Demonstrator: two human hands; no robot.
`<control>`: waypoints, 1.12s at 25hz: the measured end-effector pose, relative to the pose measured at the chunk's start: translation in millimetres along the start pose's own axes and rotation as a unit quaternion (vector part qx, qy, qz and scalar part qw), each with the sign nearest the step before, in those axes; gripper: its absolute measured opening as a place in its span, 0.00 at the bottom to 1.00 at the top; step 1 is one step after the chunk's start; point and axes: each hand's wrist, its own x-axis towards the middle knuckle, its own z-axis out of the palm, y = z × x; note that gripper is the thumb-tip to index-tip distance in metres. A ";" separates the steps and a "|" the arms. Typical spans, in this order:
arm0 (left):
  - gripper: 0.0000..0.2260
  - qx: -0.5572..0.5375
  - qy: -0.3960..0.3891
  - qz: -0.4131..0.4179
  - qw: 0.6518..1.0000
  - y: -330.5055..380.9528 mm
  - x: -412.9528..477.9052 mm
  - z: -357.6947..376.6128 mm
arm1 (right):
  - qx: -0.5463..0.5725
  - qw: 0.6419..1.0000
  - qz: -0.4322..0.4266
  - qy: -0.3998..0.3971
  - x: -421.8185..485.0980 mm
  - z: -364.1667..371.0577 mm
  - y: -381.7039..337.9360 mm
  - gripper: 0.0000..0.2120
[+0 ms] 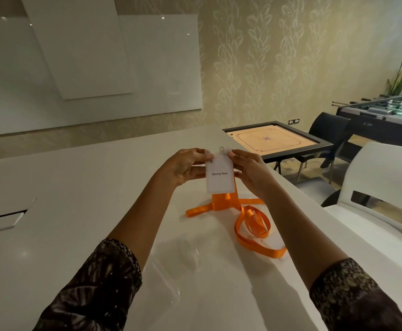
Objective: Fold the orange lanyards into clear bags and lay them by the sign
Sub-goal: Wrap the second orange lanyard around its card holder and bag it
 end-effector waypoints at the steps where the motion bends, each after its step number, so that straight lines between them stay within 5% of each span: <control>1: 0.09 0.023 0.008 0.007 1.000 -0.4 0.4 0.0 | -0.019 1.000 -0.008 0.009 -0.2 1.6 0.7 0.09; 5: 0.11 0.108 0.064 0.051 0.991 -0.9 0.0 3.7 | -0.079 0.996 -0.035 0.023 1.7 6.8 3.9 0.09; 10: 0.08 0.038 0.095 0.035 0.994 2.0 -0.1 4.6 | 0.102 0.994 0.033 0.021 3.0 8.7 5.5 0.12; 23: 0.04 0.044 0.150 0.142 0.977 68.5 11.3 7.9 | 0.041 0.999 -0.014 0.030 2.9 12.3 -8.8 0.12; 28: 0.01 0.046 0.220 0.157 0.962 81.4 20.8 7.3 | -0.092 0.993 -0.029 0.074 6.8 19.4 -21.8 0.12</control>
